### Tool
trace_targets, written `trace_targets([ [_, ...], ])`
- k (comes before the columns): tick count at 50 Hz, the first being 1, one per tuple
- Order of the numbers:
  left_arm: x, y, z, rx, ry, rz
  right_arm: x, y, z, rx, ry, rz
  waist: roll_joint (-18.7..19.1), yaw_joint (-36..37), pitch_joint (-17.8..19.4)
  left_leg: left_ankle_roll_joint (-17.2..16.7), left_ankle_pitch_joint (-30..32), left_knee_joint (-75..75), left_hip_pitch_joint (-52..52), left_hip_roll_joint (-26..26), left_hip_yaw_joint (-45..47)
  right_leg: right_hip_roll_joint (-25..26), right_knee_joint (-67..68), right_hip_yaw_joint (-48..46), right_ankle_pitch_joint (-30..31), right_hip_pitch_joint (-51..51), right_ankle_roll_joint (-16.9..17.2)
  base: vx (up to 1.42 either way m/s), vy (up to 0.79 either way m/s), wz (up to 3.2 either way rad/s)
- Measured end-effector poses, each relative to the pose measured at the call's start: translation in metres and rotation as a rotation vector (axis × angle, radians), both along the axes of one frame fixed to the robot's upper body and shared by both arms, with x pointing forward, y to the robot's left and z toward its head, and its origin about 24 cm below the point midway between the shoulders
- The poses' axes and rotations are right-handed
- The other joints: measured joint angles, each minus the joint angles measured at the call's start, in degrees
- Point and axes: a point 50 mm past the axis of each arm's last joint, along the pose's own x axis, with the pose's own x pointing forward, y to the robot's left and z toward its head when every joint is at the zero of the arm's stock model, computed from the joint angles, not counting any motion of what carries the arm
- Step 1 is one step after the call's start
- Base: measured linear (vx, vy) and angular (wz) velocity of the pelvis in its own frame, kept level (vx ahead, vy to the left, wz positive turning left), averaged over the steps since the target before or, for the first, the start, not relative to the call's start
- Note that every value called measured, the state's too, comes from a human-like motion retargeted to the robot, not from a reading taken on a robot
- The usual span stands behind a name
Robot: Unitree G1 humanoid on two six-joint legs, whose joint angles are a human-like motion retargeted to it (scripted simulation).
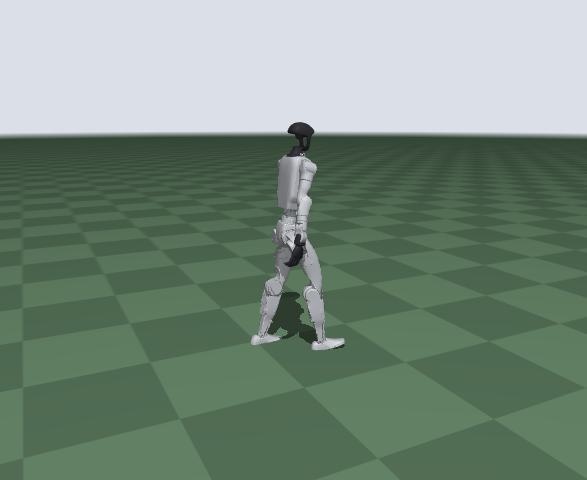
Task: Walk run
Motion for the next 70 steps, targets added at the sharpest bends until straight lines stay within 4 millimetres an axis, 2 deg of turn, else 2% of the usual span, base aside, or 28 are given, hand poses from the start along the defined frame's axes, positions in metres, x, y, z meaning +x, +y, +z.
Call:
trace_targets([
  [3,-0.009,-0.006,-0.005,-0.017,0.018,0.011,0.003,-0.002,0.000,0.009,-0.006,-0.007,-0.10,-0.11,-0.23,-0.98,-1.62,0.66,2.28,-0.39,-0.17,-0.70,2.26,-1.49,2.38,0.08,-0.54,0.67,-0.08,0.20],
  [5,-0.023,-0.007,-0.010,-0.025,0.066,0.023,0.007,-0.005,0.001,0.017,-0.030,-0.002,-0.38,-0.56,-0.77,-1.74,-2.01,1.64,3.42,-0.92,-0.38,-2.36,4.86,-4.59,4.47,0.75,-0.01,0.81,-0.12,0.34],
  [6,-0.033,-0.007,-0.014,-0.024,0.098,0.026,0.010,-0.006,0.001,0.017,-0.049,-0.002,-0.14,-1.04,-0.78,-2.13,-1.00,2.64,3.93,-0.84,-1.02,-1.63,6.16,-2.99,5.27,0.94,-0.72,0.71,-0.10,0.58],
  [8,-0.054,-0.008,-0.020,-0.016,0.156,0.038,0.015,-0.010,0.002,0.007,-0.084,0.003,0.39,-2.09,-0.86,-3.49,2.65,6.04,3.93,-0.16,-2.35,-1.07,8.65,-0.46,4.61,1.81,-1.22,0.64,-0.10,0.71],
  [10,-0.079,-0.008,-0.026,-0.004,0.215,0.064,0.019,-0.014,0.002,-0.016,-0.113,0.011,-0.30,-2.99,-1.14,-4.89,8.84,11.41,2.84,0.19,-2.27,-1.73,8.58,-0.28,2.40,4.42,-1.54,0.58,-0.12,0.58],
  [13,-0.115,-0.007,-0.031,0.027,0.314,0.098,0.019,-0.017,0.003,-0.055,-0.135,-0.017,-3.20,-1.10,-0.83,-4.44,18.30,23.78,-0.68,1.08,2.17,-5.15,6.16,-3.87,0.49,10.02,-1.31,0.77,-0.20,0.29],
  [14,-0.125,-0.007,-0.032,0.038,0.341,0.118,0.020,-0.018,0.003,-0.062,-0.136,-0.024,-4.05,-0.33,-0.58,-4.54,19.25,28.58,-2.41,1.61,3.48,-5.74,5.62,-3.91,-0.11,11.42,-1.10,0.64,-0.14,0.26],
  [15,-0.135,-0.009,-0.033,0.050,0.368,0.143,0.021,-0.019,0.003,-0.068,-0.136,-0.029,-4.82,0.26,-0.35,-4.82,19.31,33.51,-4.27,2.40,4.82,-6.21,5.18,-3.84,-0.74,12.66,-0.89,0.55,-0.12,0.41],
  [17,-0.154,-0.011,-0.035,0.052,0.407,0.231,0.027,-0.021,0.003,-0.070,-0.128,0.005,-5.56,0.44,-0.30,-3.30,15.80,41.68,-8.52,6.33,8.53,-6.90,3.96,-5.73,-1.76,15.23,-0.49,0.53,-0.10,0.42],
  [20,-0.177,-0.017,-0.035,0.024,0.468,0.356,0.040,-0.021,0.002,-0.074,-0.123,0.054,-4.67,0.44,-1.00,-3.20,13.28,46.77,-15.36,10.40,9.24,-5.14,1.51,-7.63,-2.45,18.19,-0.46,0.48,-0.08,0.25],
  [25,-0.206,-0.018,-0.032,0.004,0.558,0.440,0.066,-0.013,0.001,-0.042,-0.177,0.054,-3.77,4.10,-0.87,-5.06,11.04,35.75,-23.06,8.61,6.79,-2.15,-1.48,-8.39,-3.82,23.18,-0.27,0.45,-0.06,-0.10],
  [29,-0.212,-0.018,-0.031,0.022,0.577,0.423,0.087,-0.012,0.003,-0.035,-0.249,0.099,-2.24,7.23,-0.02,-5.84,10.82,17.70,-25.06,6.19,4.11,0.49,-2.69,-8.16,-5.78,27.67,0.50,0.47,0.02,-0.23],
  [35,-0.210,-0.022,-0.032,-0.011,0.581,0.409,0.107,-0.012,0.006,-0.067,-0.286,0.203,-1.55,8.30,0.26,-5.68,11.00,5.76,-28.45,3.34,0.60,1.57,-4.58,-8.22,-7.74,33.86,3.10,0.59,0.08,-0.22],
  [40,-0.198,-0.021,-0.033,-0.010,0.559,0.375,0.102,0.004,0.002,-0.020,-0.271,0.136,-1.88,11.05,-0.26,-3.40,15.51,8.81,-27.62,2.78,0.64,0.36,-3.33,-6.57,-7.31,36.89,7.20,0.57,0.15,-0.63],
  [43,-0.188,-0.020,-0.034,-0.010,0.526,0.365,0.093,0.012,-0.001,0.007,-0.264,0.053,-2.53,11.84,-0.72,-1.30,13.50,12.78,-27.28,4.08,2.74,-1.66,0.02,-4.20,-3.28,37.14,11.46,0.66,0.21,-0.65],
  [45,-0.180,-0.018,-0.035,-0.003,0.499,0.352,0.083,0.014,-0.002,0.026,-0.248,0.024,-1.64,10.77,-1.68,-0.45,10.66,13.50,-25.41,4.85,2.41,-2.42,4.31,-6.12,2.39,36.66,13.82,0.65,0.19,-0.19],
  [49,-0.159,-0.015,-0.035,-0.006,0.422,0.320,0.066,0.006,-0.002,0.002,-0.202,0.044,1.91,9.32,-3.23,0.53,7.75,10.76,-20.33,7.11,1.74,-1.53,18.84,-5.38,15.55,31.11,14.73,0.56,0.18,-0.25],
  [50,-0.152,-0.014,-0.035,-0.009,0.400,0.324,0.063,0.004,-0.002,-0.012,-0.198,0.059,2.63,8.69,-3.33,0.60,7.01,10.49,-19.37,7.83,1.80,-1.51,23.20,-5.56,17.41,29.10,14.73,0.37,0.11,-0.49],
  [54,-0.114,-0.001,-0.030,-0.005,0.284,0.349,0.058,-0.004,-0.001,-0.054,-0.182,0.071,3.61,7.12,-2.68,1.15,4.26,8.88,-15.49,8.60,4.04,-7.81,39.39,-10.83,9.57,18.23,8.84,0.43,0.11,-0.48],
  [56,-0.098,0.002,-0.028,0.001,0.241,0.341,0.051,-0.005,-0.001,-0.050,-0.155,0.050,2.94,5.72,-2.74,1.49,4.08,6.95,-13.85,7.09,3.94,-9.31,40.78,-11.81,7.15,13.41,8.07,0.36,0.07,0.27],
  [59,-0.073,0.005,-0.022,-0.009,0.172,0.314,0.038,-0.004,-0.002,-0.036,-0.107,0.021,1.74,2.99,-2.49,1.84,3.73,4.00,-10.77,4.36,3.57,-8.55,34.04,-11.25,3.56,7.56,7.24,0.47,0.05,0.42],
  [65,-0.028,0.012,-0.008,-0.014,0.038,0.233,0.017,0.000,-0.001,-0.005,-0.040,-0.019,-1.04,-0.71,-0.68,1.69,1.31,0.68,-3.81,-0.38,2.26,-5.12,8.79,-7.04,-0.97,2.17,2.15,0.51,-0.03,0.40],
  [70,-0.015,0.010,-0.004,-0.011,-0.002,0.172,0.004,0.005,-0.001,0.024,-0.002,-0.048,-0.59,-0.45,-0.31,0.35,-1.29,-0.36,1.25,-0.14,1.70,-1.03,-0.47,-2.84,-2.34,0.19,0.70,0.55,-0.07,0.15],
])
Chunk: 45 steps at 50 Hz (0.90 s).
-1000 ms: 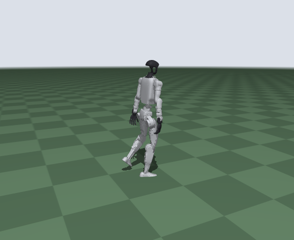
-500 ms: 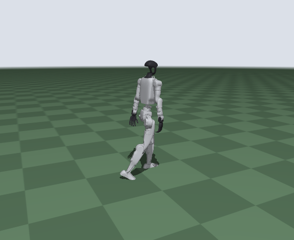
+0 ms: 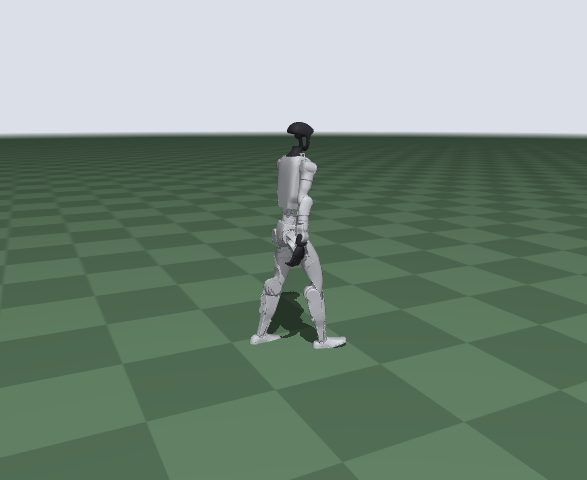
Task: Walk run
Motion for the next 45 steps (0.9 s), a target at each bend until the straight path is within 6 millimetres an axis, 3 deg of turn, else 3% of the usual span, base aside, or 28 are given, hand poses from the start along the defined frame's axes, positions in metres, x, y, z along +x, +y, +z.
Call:
trace_targets([
  [3,-0.008,-0.004,-0.004,-0.013,0.011,0.004,0.001,-0.002,0.000,0.002,0.001,-0.012,0.18,-0.78,-0.11,-0.80,-1.46,0.04,2.71,-0.42,-0.03,0.04,3.15,0.84,2.24,0.26,-1.50,0.67,-0.10,0.22],
  [7,-0.041,-0.006,-0.014,-0.007,0.106,-0.001,0.003,-0.003,0.000,-0.005,-0.012,-0.031,0.08,-3.35,-0.34,-1.55,-0.08,3.51,5.37,-1.25,-2.16,-1.11,6.00,0.58,6.23,3.21,-0.26,0.76,-0.15,0.71],
  [10,-0.072,-0.012,-0.022,0.006,0.191,0.001,0.009,-0.004,0.000,-0.023,-0.034,-0.046,-0.41,-3.28,-0.23,-2.83,7.94,11.16,4.17,-1.43,-2.54,-1.16,7.22,4.04,4.66,5.95,-1.32,0.70,-0.14,0.35],
  [13,-0.103,-0.016,-0.027,0.001,0.291,0.015,0.018,-0.005,-0.001,-0.042,-0.063,-0.046,-3.12,-1.51,-0.01,-3.35,17.05,24.43,-0.69,-1.50,0.69,-4.69,4.68,0.67,2.95,10.93,-1.02,0.54,-0.12,0.04],
  [17,-0.131,-0.017,-0.029,-0.002,0.386,0.041,0.041,-0.008,-0.001,-0.048,-0.120,-0.009,-5.51,-0.64,0.64,-2.55,13.70,39.77,-8.36,3.27,7.10,-6.59,2.57,-0.65,0.80,15.45,-0.45,0.54,-0.15,0.48],
  [19,-0.144,-0.019,-0.030,-0.007,0.417,0.077,0.057,-0.010,0.000,-0.065,-0.153,0.035,-5.08,-0.01,0.85,-3.93,12.57,42.03,-12.34,5.28,7.65,-5.82,1.06,-2.44,0.23,17.72,-0.53,0.35,-0.07,0.15],
  [25,-0.179,-0.027,-0.029,-0.034,0.511,0.169,0.098,-0.008,0.004,-0.082,-0.271,0.147,-3.23,3.01,0.07,-7.72,10.94,32.28,-22.45,5.25,5.15,-2.08,-1.82,-4.92,-1.44,22.52,-0.65,0.46,-0.06,-0.13],
  [32,-0.194,-0.036,-0.029,-0.059,0.585,0.165,0.128,-0.003,0.009,-0.059,-0.376,0.186,-1.00,6.96,0.70,-5.76,14.00,13.04,-27.63,4.17,0.27,1.39,-2.58,-5.76,-4.45,29.03,-0.06,0.49,0.00,-0.15],
  [38,-0.184,-0.027,-0.029,0.012,0.589,-0.007,0.143,0.005,0.012,-0.024,-0.423,0.198,-1.06,8.00,1.36,-3.45,12.13,8.21,-30.70,4.33,0.80,1.99,-4.04,-6.14,-6.47,35.40,2.93,0.56,0.07,-0.21],
  [40,-0.178,-0.021,-0.029,0.053,0.577,-0.106,0.141,0.005,0.012,-0.013,-0.425,0.203,-0.54,8.97,1.07,-3.67,15.59,10.52,-31.16,4.97,-0.25,2.33,-3.61,-4.87,-6.79,36.73,4.39,0.40,0.07,-0.43],
  [42,-0.174,-0.020,-0.029,0.062,0.569,-0.140,0.133,0.003,0.010,-0.013,-0.410,0.213,-0.56,9.67,0.36,-2.65,15.30,14.58,-31.47,5.89,1.50,1.82,-2.87,-3.38,-5.93,37.74,6.77,0.68,0.20,-0.47],
  [45,-0.168,-0.021,-0.029,0.041,0.549,-0.062,0.116,0.005,0.006,-0.018,-0.376,0.225,-1.31,9.96,-0.41,-1.13,12.74,19.15,-31.35,7.17,3.43,-0.06,-0.64,-0.99,-1.80,38.44,11.23,0.80,0.27,-0.49],
])
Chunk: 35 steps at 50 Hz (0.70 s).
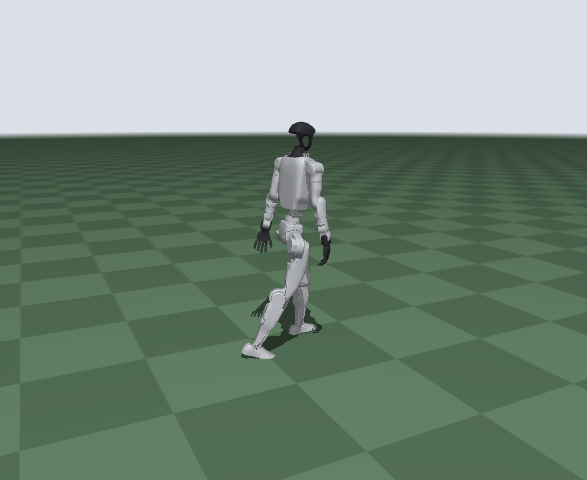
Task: Walk run
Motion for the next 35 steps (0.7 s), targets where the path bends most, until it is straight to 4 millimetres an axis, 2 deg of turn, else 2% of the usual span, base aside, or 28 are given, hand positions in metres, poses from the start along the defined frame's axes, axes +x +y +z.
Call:
trace_targets([
  [2,0.003,0.000,0.000,0.012,-0.015,0.040,-0.015,-0.001,-0.003,-0.011,0.022,-0.026,0.02,0.38,-0.61,0.59,-2.50,0.24,1.94,0.10,0.74,-1.04,2.38,-0.72,4.13,-0.06,1.91,0.77,0.29,-0.39],
  [4,0.009,0.002,0.000,0.028,-0.036,0.037,-0.035,-0.005,-0.004,-0.032,0.037,-0.066,1.23,0.49,-1.54,1.14,-4.39,-2.02,5.78,0.77,1.30,-1.51,7.76,-1.11,11.97,-1.22,2.85,0.71,0.23,-0.49],
  [6,0.015,0.005,0.000,0.031,-0.046,-0.011,-0.046,-0.009,-0.005,-0.060,0.028,-0.074,2.83,-0.32,-2.24,1.23,-5.29,-4.23,8.90,1.82,1.48,-1.10,14.25,0.09,18.18,-3.59,3.57,0.64,0.21,-0.42],
  [8,0.028,0.013,0.002,0.025,-0.067,-0.101,-0.053,-0.013,-0.004,-0.110,0.008,-0.062,5.08,-1.71,-2.47,1.08,-6.37,-6.27,12.19,3.47,1.84,-1.02,24.78,-1.11,20.67,-7.92,2.85,0.58,0.17,-0.50],
  [10,0.042,0.019,0.003,0.028,-0.098,-0.167,-0.057,-0.014,-0.004,-0.137,0.000,-0.051,6.32,-2.33,-2.46,1.11,-7.20,-7.71,14.44,4.31,2.80,-2.25,32.53,-3.07,17.90,-11.86,1.28,0.50,0.13,-0.49],
  [12,0.066,0.026,0.007,0.059,-0.179,-0.204,-0.060,-0.014,-0.004,-0.134,0.004,-0.065,6.42,-3.63,-1.92,1.31,-7.67,-10.46,17.41,3.24,3.65,-4.54,38.87,-4.79,14.25,-18.17,-0.62,0.53,0.10,-0.12],
  [15,0.093,0.030,0.011,0.084,-0.283,-0.165,-0.067,-0.013,-0.005,-0.120,0.032,-0.098,5.35,-6.06,-1.35,1.45,-7.85,-14.16,20.63,0.47,3.75,-6.82,40.25,-7.13,9.89,-25.81,-2.16,0.44,0.05,0.24],
  [18,0.112,0.030,0.015,0.067,-0.352,-0.098,-0.073,-0.014,-0.005,-0.121,0.058,-0.114,4.38,-8.32,-1.01,1.45,-8.41,-16.80,23.35,-1.95,3.47,-5.53,32.83,-6.20,7.24,-30.79,-4.02,0.45,0.02,0.33],
  [21,0.133,0.029,0.020,0.042,-0.422,-0.046,-0.081,-0.014,-0.006,-0.127,0.087,-0.141,2.84,-11.23,-0.08,1.65,-10.06,-18.84,27.08,-5.21,2.50,-3.43,18.05,-3.72,6.26,-34.57,-6.68,0.46,-0.02,0.56],
  [24,0.148,0.031,0.025,0.038,-0.469,-0.031,-0.085,-0.011,-0.006,-0.110,0.114,-0.181,1.51,-12.33,0.75,1.51,-11.73,-20.50,30.95,-7.32,2.41,-1.15,6.88,-0.32,5.38,-36.98,-7.62,0.55,-0.06,0.25],
  [27,0.148,0.036,0.026,0.079,-0.461,-0.051,-0.088,-0.009,-0.007,-0.083,0.133,-0.214,1.60,-12.26,0.69,0.08,-13.06,-21.25,34.29,-7.20,2.82,0.46,3.63,-1.98,3.59,-37.88,-9.20,0.72,-0.11,0.01],
  [30,0.136,0.039,0.023,0.119,-0.426,-0.078,-0.083,-0.008,-0.007,-0.075,0.105,-0.222,1.32,-12.96,0.00,-1.59,-14.14,-19.94,36.04,-7.16,2.94,0.00,6.80,-5.19,6.34,-37.70,-12.95,0.63,-0.11,0.23],
  [32,0.117,0.042,0.019,0.128,-0.351,-0.083,-0.082,-0.007,-0.006,-0.090,0.075,-0.207,1.22,-14.98,-0.30,-2.30,-12.47,-17.21,36.93,-6.98,1.16,-0.18,8.53,-3.98,8.13,-36.72,-14.25,0.83,-0.19,0.83],
  [33,0.106,0.042,0.017,0.125,-0.309,-0.082,-0.082,-0.006,-0.006,-0.093,0.062,-0.198,1.09,-15.44,-0.29,-2.67,-10.48,-15.42,37.23,-6.87,0.40,0.53,10.32,-0.34,7.31,-36.66,-14.65,0.73,-0.15,0.77],
  [35,0.084,0.036,0.011,0.109,-0.238,-0.059,-0.080,-0.005,-0.006,-0.095,0.049,-0.178,0.61,-15.69,-0.19,-3.54,-4.46,-10.26,36.81,-6.77,-0.78,-0.39,11.51,0.70,5.46,-34.44,-14.14,0.62,-0.10,0.48],
])
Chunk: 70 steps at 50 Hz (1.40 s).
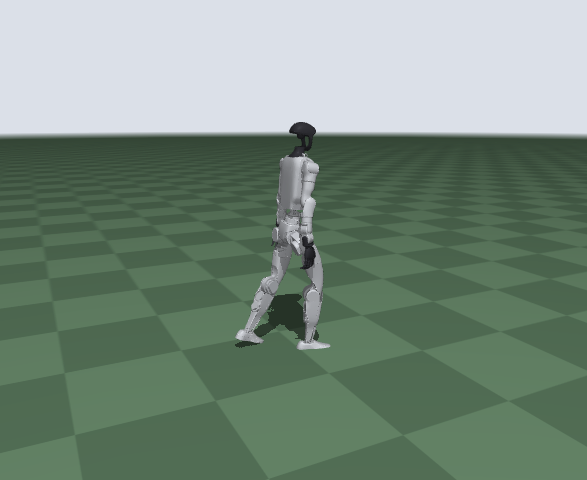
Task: Walk run
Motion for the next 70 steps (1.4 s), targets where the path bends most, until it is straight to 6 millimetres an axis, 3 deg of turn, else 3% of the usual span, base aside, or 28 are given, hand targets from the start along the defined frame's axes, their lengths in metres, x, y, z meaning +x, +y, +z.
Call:
trace_targets([
  [4,-0.044,-0.018,-0.008,-0.087,0.094,0.118,0.008,-0.002,0.001,-0.016,-0.017,0.071,-3.95,2.89,0.14,0.28,11.15,15.94,-4.17,-0.37,4.25,-4.09,-3.86,-2.82,-1.95,7.78,0.84,0.78,-0.12,-0.19],
  [8,-0.073,-0.026,-0.009,-0.104,0.156,0.205,0.029,-0.005,0.002,-0.024,-0.041,0.167,-6.62,3.86,0.80,1.26,7.15,29.62,-10.26,3.97,9.73,-6.23,-6.49,-4.14,-3.45,13.08,1.78,0.59,-0.07,0.30],
  [10,-0.084,-0.028,-0.009,-0.097,0.172,0.231,0.046,-0.005,0.003,-0.032,-0.069,0.213,-6.66,4.82,1.24,-0.54,5.35,31.87,-14.83,5.67,9.41,-5.34,-8.49,-5.10,-3.90,15.79,1.85,0.45,-0.05,0.15],
  [13,-0.097,-0.031,-0.009,-0.103,0.197,0.245,0.068,-0.003,0.006,-0.039,-0.131,0.237,-5.67,6.74,1.25,-2.62,3.24,29.39,-21.31,6.64,8.04,-3.30,-10.84,-6.62,-4.23,18.61,2.21,0.53,-0.05,-0.10],
  [19,-0.112,-0.038,-0.008,-0.120,0.261,0.260,0.106,0.001,0.014,-0.038,-0.250,0.260,-3.07,10.49,2.01,-2.48,0.99,11.14,-29.71,7.13,5.35,1.10,-13.37,-7.72,-6.38,24.35,3.42,0.42,-0.01,-0.05],
  [25,-0.111,-0.045,-0.009,-0.175,0.305,0.249,0.121,0.005,0.018,-0.038,-0.298,0.271,-2.56,12.77,2.27,-1.38,2.71,-2.43,-34.90,5.88,5.97,1.94,-15.00,-7.39,-8.18,29.71,6.42,0.55,0.06,-0.16],
  [30,-0.099,-0.042,-0.010,-0.200,0.305,0.178,0.114,0.004,0.016,-0.016,-0.267,0.255,-2.39,14.61,1.51,1.78,3.73,-1.21,-36.70,4.04,3.47,1.42,-14.77,-5.81,-8.00,32.92,10.41,0.61,0.12,-0.26],
  [35,-0.102,-0.039,-0.010,-0.156,0.288,0.184,0.082,0.000,0.009,0.006,-0.158,0.274,-1.66,17.34,-0.15,1.63,6.63,2.76,-33.92,6.59,7.03,-0.19,-10.82,-1.59,-3.28,35.20,15.44,0.77,0.22,-0.77],
  [40,-0.094,-0.030,-0.009,-0.127,0.253,0.221,0.042,-0.001,0.002,-0.006,-0.065,0.231,2.63,13.87,-2.35,3.57,1.99,2.22,-27.41,8.91,5.73,0.61,5.66,-1.49,14.62,31.39,17.12,0.68,0.15,-0.13],
  [42,-0.083,-0.025,-0.008,-0.127,0.218,0.212,0.034,-0.003,0.002,-0.019,-0.053,0.221,4.42,12.80,-2.40,3.45,0.56,1.60,-25.00,10.20,5.46,0.83,14.80,-2.65,16.39,27.66,16.18,0.69,0.15,-0.23],
  [45,-0.053,-0.012,-0.006,-0.103,0.129,0.188,0.028,-0.004,0.002,-0.035,-0.038,0.213,5.27,11.13,-1.61,3.53,-1.60,0.68,-21.69,10.51,6.68,-1.55,27.16,-3.05,11.53,18.90,14.70,0.39,0.05,-0.27],
  [48,-0.022,-0.002,-0.003,-0.069,0.033,0.145,0.020,-0.004,0.001,-0.024,-0.013,0.174,4.77,9.14,-0.61,4.47,-2.08,-1.86,-18.72,8.23,6.74,-3.47,29.05,-4.96,7.20,12.07,13.38,0.47,0.06,0.24],
  [53,0.031,-0.001,0.006,-0.082,-0.127,0.077,0.004,-0.006,0.001,-0.020,0.022,0.103,3.32,5.29,-0.42,5.32,-3.25,-5.76,-14.62,3.42,5.21,-2.92,13.67,-6.15,1.80,3.29,8.88,0.45,0.04,0.54],
  [55,0.049,-0.004,0.010,-0.104,-0.182,0.062,-0.001,-0.007,0.001,-0.030,0.033,0.085,2.44,3.46,-0.25,5.48,-4.12,-6.89,-12.77,1.19,4.33,-2.30,3.73,-5.03,2.03,1.45,8.77,0.42,0.00,0.59],
  [60,0.081,-0.006,0.020,-0.141,-0.290,0.028,-0.008,0.000,-0.001,-0.009,0.057,0.036,2.26,1.35,0.04,4.51,-6.42,-8.45,-8.10,0.12,2.95,1.13,-9.52,0.44,-1.07,-3.13,4.27,0.48,-0.06,0.33],
  [63,0.087,-0.011,0.021,-0.158,-0.315,0.012,-0.011,0.002,-0.001,0.015,0.069,-0.005,2.12,1.65,-0.36,3.47,-7.91,-8.53,-5.67,-0.13,2.84,1.00,-9.13,-0.18,-1.06,-4.75,2.68,0.69,-0.13,0.19],
  [66,0.078,-0.016,0.016,-0.174,-0.299,0.021,-0.013,0.005,-0.001,0.032,0.078,-0.013,2.16,0.50,-1.11,2.00,-8.88,-8.49,-3.26,-0.22,1.94,-0.46,-6.06,-3.10,1.11,-3.58,2.23,0.65,-0.15,0.39],
  [70,0.046,-0.021,0.005,-0.180,-0.202,0.022,-0.016,0.003,-0.001,0.029,0.100,-0.017,1.81,-0.38,-2.09,-0.35,-6.43,-5.84,-0.64,-0.15,-0.47,-0.71,0.63,-0.48,3.03,-3.25,0.35,0.77,-0.18,0.66],
])
